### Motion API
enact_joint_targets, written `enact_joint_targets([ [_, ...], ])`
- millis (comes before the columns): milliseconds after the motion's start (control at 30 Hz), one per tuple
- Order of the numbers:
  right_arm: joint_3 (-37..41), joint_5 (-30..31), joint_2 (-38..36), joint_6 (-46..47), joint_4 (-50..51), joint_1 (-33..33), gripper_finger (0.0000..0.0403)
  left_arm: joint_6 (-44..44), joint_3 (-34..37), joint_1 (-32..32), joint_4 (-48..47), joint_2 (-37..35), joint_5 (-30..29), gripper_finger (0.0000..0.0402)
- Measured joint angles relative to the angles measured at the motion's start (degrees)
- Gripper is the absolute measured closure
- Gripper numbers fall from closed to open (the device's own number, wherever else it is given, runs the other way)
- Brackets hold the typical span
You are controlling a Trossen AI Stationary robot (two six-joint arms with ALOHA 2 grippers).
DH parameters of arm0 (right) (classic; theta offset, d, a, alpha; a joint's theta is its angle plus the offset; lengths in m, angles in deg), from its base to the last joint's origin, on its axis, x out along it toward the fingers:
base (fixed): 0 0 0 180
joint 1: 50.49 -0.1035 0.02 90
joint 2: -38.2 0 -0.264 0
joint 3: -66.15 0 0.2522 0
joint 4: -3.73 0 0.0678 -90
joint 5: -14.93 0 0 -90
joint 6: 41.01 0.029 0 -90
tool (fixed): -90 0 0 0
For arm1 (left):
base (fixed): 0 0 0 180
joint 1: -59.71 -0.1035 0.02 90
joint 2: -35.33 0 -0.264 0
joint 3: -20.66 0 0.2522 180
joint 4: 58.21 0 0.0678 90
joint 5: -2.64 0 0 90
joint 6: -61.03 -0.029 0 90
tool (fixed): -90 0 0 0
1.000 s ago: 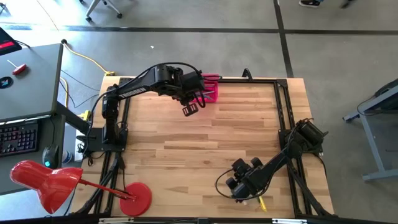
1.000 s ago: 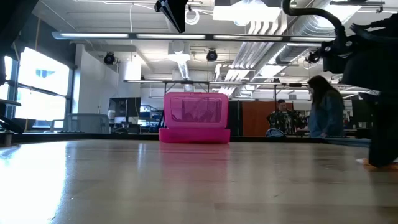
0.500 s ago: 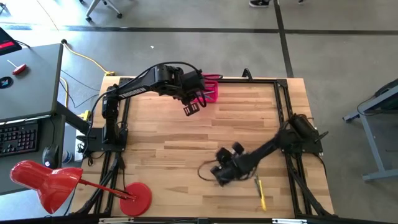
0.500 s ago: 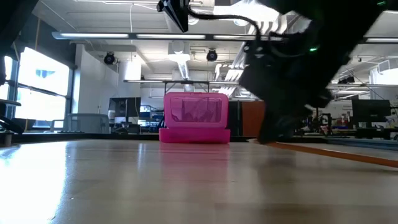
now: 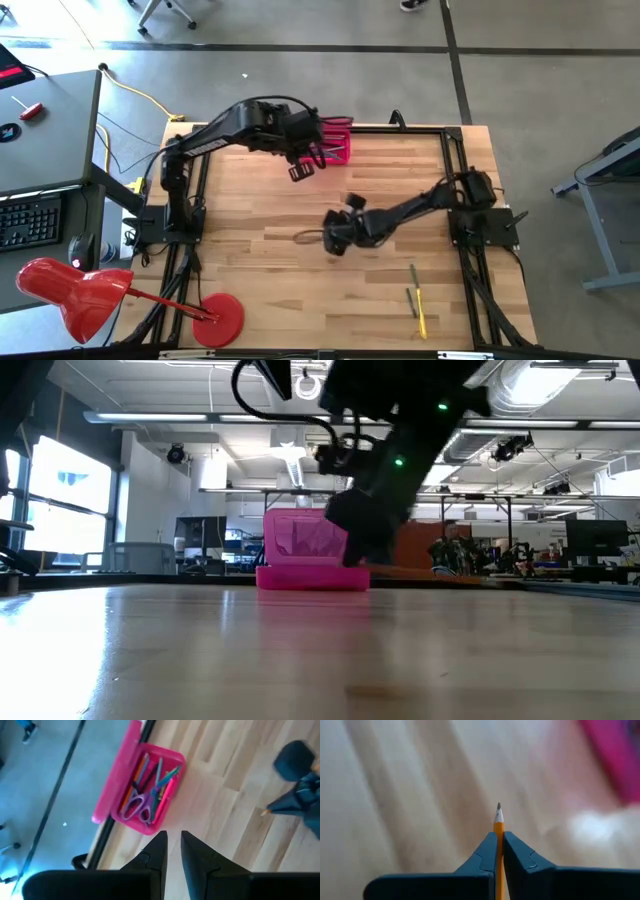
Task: Pick & place school supplies into a supply box
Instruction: Put the yellow pencil into the pink supply box
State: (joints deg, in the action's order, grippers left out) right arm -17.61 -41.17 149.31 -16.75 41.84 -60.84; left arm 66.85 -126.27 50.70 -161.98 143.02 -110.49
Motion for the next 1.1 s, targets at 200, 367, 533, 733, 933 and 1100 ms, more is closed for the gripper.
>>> enact_joint_targets([
  [200,-6.54,3.25,-0.11,-25.05,-5.36,6.49,0.0402,0.07,-0.07,0.02,0.3,-5.12,-3.18,0.0318],
  [367,-7.97,-0.79,-0.11,-44.02,-19.62,13.42,0.0402,0.46,-0.07,0.02,0.0,-9.46,-6.1,0.0318],
  [533,-6.48,-10.09,0.11,-54.02,-31.19,21.0,0.0402,0.46,-0.07,0.02,-0.03,-12.01,-6.37,0.0318],
  [733,-6.38,-21.04,0.17,-57.99,-34.45,27.3,0.0403,-0.55,-0.09,0.02,0.0,-12.52,-6.18,0.0318],
  [933,-6.38,-29.36,1.98,-60.49,-36.42,30.61,0.0403,-1.07,-0.09,0.02,0.0,-12.5,-6.39,0.0318],
  [1100,-6.38,-25.37,6.75,-64.43,-42.31,31.66,0.0403,-0.97,-0.09,0.02,0.0,-12.5,-5.98,0.0318],
])
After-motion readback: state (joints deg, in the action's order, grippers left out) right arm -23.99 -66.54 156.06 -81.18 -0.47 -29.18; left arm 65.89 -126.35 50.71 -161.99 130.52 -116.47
